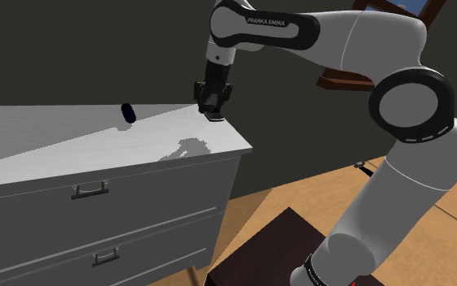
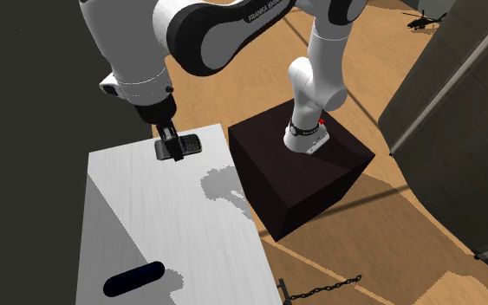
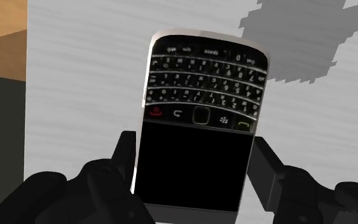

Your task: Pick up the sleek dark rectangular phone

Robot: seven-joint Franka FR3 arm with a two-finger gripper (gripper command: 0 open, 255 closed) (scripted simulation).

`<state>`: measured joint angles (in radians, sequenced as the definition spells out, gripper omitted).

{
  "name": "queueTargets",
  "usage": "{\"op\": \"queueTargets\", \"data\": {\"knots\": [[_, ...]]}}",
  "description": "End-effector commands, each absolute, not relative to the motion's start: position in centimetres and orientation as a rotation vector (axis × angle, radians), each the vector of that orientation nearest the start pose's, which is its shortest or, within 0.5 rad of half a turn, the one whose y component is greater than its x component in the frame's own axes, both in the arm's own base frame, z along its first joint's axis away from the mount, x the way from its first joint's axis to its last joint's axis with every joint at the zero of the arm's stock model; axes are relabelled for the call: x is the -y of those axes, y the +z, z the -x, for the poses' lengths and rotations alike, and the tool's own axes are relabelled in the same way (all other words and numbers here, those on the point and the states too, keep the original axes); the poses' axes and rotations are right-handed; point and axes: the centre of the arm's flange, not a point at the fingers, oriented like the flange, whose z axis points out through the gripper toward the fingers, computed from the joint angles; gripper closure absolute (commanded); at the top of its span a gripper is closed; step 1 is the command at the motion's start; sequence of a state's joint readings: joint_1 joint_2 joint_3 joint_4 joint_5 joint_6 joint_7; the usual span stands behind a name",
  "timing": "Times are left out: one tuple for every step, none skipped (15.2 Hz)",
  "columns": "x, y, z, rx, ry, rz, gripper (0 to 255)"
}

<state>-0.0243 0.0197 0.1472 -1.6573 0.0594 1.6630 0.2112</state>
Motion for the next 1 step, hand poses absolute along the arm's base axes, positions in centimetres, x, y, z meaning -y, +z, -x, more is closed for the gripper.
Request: {"op": "queueTargets", "data": {"knots": [[-7.42,58.50,-56.06,-0.145,0.037,3.079,255]]}}
